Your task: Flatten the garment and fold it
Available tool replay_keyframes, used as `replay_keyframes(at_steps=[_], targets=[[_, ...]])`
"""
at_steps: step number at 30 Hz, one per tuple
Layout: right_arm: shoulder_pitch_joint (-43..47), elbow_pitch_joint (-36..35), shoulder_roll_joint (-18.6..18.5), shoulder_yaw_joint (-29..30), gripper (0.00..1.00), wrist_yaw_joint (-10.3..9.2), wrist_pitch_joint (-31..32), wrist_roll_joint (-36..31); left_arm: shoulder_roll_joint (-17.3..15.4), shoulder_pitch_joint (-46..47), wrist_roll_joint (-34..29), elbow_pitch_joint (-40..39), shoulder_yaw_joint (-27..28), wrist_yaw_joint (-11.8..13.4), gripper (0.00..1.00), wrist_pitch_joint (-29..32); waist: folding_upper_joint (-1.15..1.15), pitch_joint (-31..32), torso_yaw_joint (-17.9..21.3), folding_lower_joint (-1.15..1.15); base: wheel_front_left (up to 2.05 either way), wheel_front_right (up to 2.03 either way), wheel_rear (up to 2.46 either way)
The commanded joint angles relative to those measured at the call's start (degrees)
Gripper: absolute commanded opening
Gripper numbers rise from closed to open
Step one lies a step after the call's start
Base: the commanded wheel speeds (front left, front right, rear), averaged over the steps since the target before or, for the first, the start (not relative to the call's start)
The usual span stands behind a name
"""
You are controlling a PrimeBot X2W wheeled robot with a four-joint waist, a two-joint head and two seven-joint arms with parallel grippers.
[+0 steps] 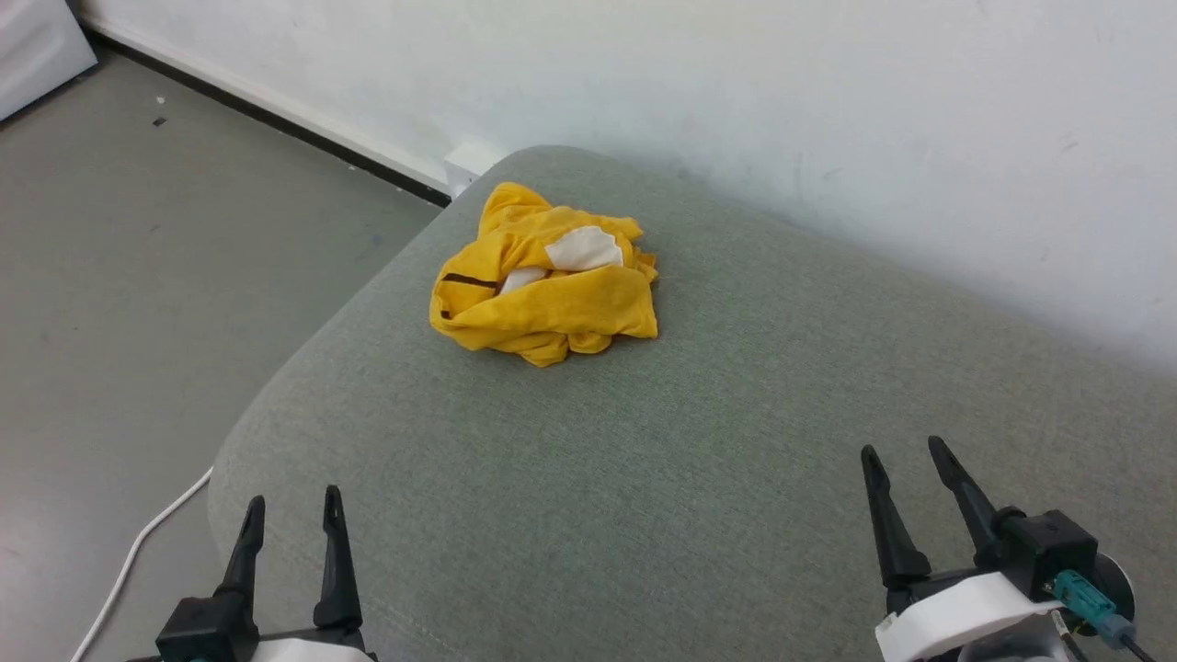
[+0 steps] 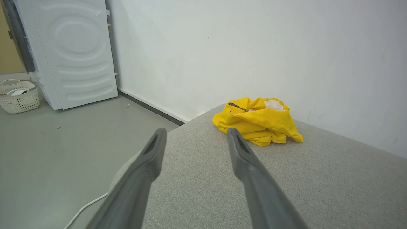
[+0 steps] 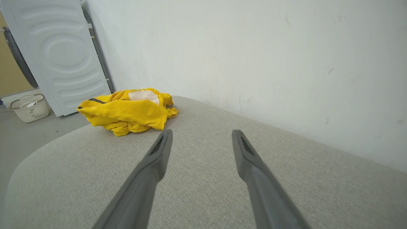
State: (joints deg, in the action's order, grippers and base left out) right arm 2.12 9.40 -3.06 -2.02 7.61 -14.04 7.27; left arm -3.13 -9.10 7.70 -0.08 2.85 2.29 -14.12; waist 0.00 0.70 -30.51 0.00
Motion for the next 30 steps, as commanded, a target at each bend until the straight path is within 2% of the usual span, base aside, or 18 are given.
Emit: replay_keyframes(at_steps=[1, 15, 21, 26, 29, 30], targets=[[0.21, 0.19, 0.18, -0.1, 1.0, -0.12, -0.57, 0.57, 0.24, -0.88, 0.6, 0.16, 0.31, 0.46, 1.0, -0.48, 0.0, 0.02, -0.45, 0.0, 0.0, 0.0, 0.0], [0.29, 0.43, 0.18, -0.1, 1.0, -0.12, -0.96, 0.65, 0.25, -1.21, 0.84, 0.02, 0.09, 0.39, 1.0, -0.88, 0.0, -0.13, -0.38, 0.0, 0.0, 0.0, 0.0], [0.21, -0.07, 0.18, 0.24, 1.0, -0.12, -0.96, 0.27, 0.22, 2.29, 0.93, -3.25, -0.55, -1.55, 1.0, -0.88, 0.0, -1.1, -0.04, 0.0, 0.0, 0.0, 0.0], [-1.03, -1.26, 0.18, 0.65, 1.0, -0.12, -0.96, -1.22, -4.54, 10.93, -1.31, -5.78, -3.16, -5.83, 1.0, 0.38, 0.0, -3.94, 0.45, 0.0, 0.0, 0.0, 0.0], [-2.51, -2.19, 0.18, 0.67, 1.0, -0.12, -0.96, -2.61, -7.31, 18.3, -0.26, -6.15, -3.63, -7.5, 1.0, 3.8, 0.0, -6.34, 1.42, 0.0, 0.0, 0.0, 0.0], [-2.51, -2.19, 0.18, 0.67, 1.0, -0.12, -0.96, -2.61, -7.31, 18.3, -0.26, -6.15, -3.63, -7.5, 1.0, 3.8, 0.0, -6.34, 1.42, 0.0, 0.0, 0.0, 0.0]])
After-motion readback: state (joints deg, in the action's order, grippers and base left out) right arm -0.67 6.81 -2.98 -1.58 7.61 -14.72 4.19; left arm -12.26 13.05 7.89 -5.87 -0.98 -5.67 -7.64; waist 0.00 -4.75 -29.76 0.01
